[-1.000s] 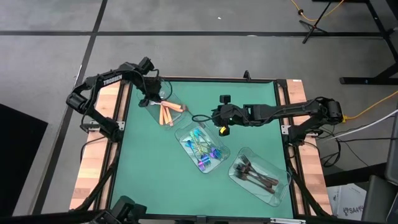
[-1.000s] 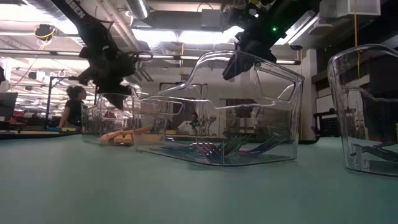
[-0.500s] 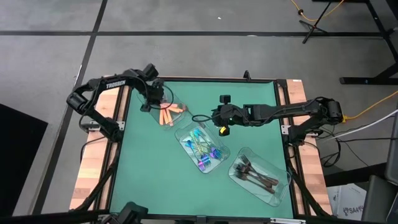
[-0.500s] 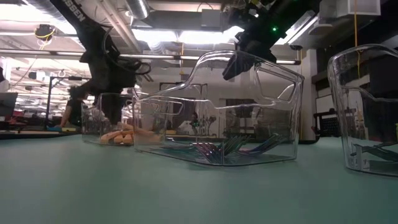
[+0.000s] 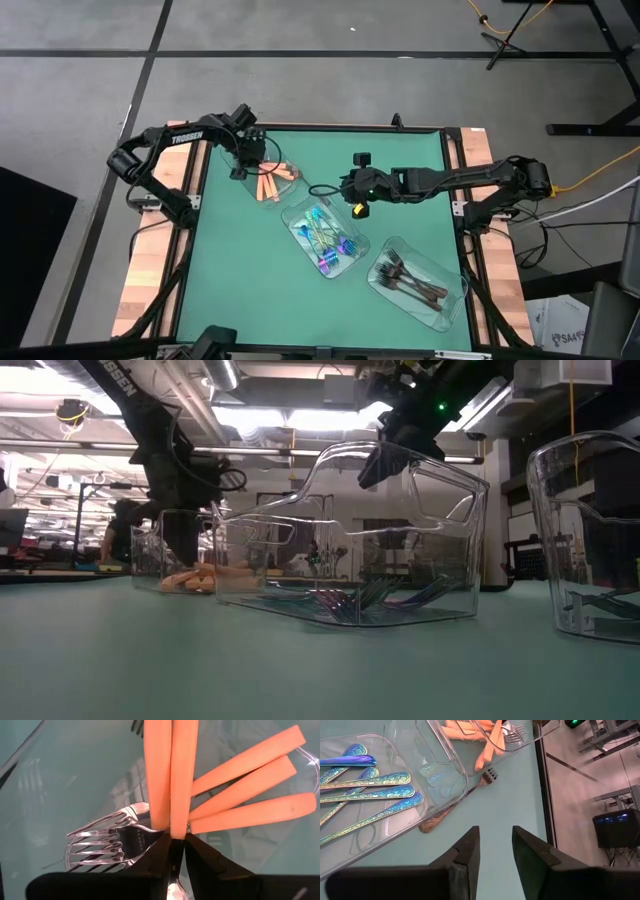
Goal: Sort silverware by color (type)
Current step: Put the yellow fork into the top transparent bin, then put black fork into the bottom transparent bin
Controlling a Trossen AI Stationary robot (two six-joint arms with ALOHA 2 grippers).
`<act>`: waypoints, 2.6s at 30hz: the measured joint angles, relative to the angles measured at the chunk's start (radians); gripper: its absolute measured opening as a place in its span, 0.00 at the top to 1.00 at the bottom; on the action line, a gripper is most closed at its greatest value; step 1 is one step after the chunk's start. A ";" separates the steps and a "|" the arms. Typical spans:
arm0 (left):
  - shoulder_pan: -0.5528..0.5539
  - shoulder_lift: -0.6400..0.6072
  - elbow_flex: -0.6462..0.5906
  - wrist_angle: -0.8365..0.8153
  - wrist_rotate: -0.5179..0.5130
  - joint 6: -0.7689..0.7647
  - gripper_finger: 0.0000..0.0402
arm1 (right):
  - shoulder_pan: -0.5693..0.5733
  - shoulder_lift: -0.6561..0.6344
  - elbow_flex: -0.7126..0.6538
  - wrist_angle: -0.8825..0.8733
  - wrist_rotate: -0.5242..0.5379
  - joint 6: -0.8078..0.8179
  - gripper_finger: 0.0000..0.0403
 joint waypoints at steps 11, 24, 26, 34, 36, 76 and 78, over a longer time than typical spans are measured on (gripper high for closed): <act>0.000 0.000 0.000 0.006 -0.013 -0.039 0.87 | 0.000 0.000 0.000 0.000 0.000 0.000 0.74; 0.001 0.000 0.000 0.029 -0.016 -0.124 0.73 | 0.000 0.000 0.000 0.000 0.000 0.000 0.74; 0.001 0.000 0.000 0.029 -0.016 -0.124 0.72 | 0.000 0.000 0.000 0.000 0.000 0.000 0.74; 0.001 0.000 0.026 0.001 -0.009 -0.123 0.72 | 0.000 0.000 -0.001 0.081 0.009 0.017 0.74; 0.001 0.000 0.040 -0.033 -0.007 -0.124 0.72 | -0.011 0.000 -0.001 0.125 0.011 0.017 0.74; -0.138 0.000 0.180 -0.241 -0.007 -0.210 0.72 | -0.471 0.500 0.463 -0.020 -0.717 0.499 0.74; -0.143 0.000 0.180 -0.243 -0.007 -0.210 0.72 | -0.471 0.520 0.463 -0.025 -0.765 0.500 0.74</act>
